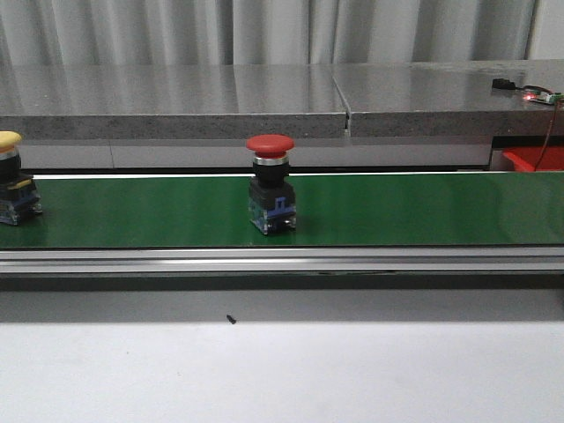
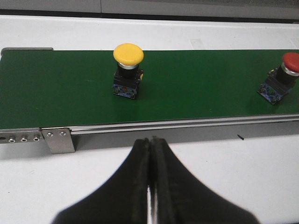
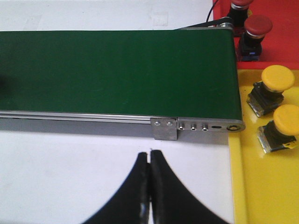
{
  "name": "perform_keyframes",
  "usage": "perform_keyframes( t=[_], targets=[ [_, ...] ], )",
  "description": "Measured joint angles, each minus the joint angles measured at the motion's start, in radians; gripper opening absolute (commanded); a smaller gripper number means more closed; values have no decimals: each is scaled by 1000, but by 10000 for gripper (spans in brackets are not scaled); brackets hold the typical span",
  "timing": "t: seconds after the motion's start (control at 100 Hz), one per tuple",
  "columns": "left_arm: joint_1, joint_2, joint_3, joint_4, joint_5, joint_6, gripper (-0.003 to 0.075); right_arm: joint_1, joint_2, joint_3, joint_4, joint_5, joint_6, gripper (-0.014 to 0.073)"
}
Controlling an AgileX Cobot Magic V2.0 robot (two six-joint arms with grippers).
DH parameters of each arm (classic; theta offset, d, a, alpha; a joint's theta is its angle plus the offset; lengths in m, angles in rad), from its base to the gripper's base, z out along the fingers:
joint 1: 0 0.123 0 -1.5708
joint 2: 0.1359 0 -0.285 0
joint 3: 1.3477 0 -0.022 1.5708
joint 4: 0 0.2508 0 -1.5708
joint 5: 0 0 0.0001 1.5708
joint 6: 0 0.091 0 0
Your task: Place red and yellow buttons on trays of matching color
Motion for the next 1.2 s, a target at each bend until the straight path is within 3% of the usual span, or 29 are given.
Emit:
perform_keyframes(
  t=[0.37,0.61,0.9,1.2],
  targets=[
    [0,0,0,0,0,-2,-19,0,32,-4,52,-5,0,-68],
    [0,0,0,0,0,-2,-18,14,167,-124,38,57,0,-67],
    [0,0,0,0,0,-2,-19,119,365,-276,-125,65,162,-67],
    [0,0,0,2,0,-4,-19,237,533,-420,-210,65,177,-67]
  ],
)
